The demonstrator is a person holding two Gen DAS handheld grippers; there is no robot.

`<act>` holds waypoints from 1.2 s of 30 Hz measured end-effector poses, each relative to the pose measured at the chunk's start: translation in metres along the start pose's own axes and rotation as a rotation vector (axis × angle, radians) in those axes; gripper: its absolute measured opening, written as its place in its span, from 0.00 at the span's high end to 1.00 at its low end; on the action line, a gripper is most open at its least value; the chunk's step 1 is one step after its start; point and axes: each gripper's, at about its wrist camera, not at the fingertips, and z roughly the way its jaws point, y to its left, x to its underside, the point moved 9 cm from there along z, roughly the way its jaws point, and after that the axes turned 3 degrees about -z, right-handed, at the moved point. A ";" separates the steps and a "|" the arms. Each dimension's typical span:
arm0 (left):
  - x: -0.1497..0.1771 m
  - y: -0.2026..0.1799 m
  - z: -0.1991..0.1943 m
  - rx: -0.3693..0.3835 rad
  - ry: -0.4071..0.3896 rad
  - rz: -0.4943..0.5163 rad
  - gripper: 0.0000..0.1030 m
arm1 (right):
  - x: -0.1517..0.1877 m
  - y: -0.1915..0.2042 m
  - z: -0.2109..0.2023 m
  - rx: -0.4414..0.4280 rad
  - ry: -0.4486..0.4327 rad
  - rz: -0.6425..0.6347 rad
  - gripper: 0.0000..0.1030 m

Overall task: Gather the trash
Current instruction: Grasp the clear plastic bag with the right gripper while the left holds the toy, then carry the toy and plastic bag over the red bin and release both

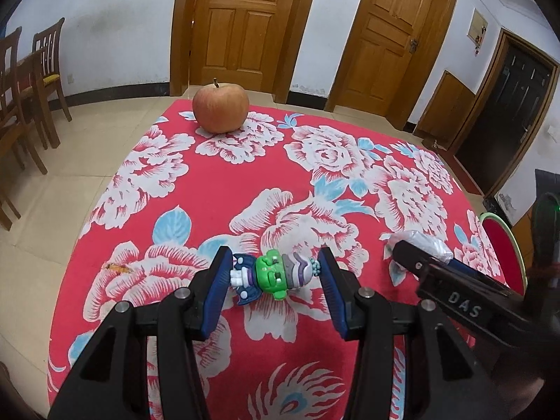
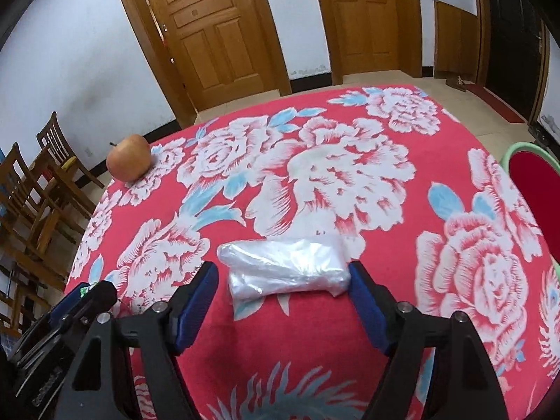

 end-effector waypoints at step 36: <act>0.007 -0.132 -0.053 0.137 -0.038 0.172 0.51 | 0.008 -0.099 -0.158 -0.039 -0.234 0.147 0.33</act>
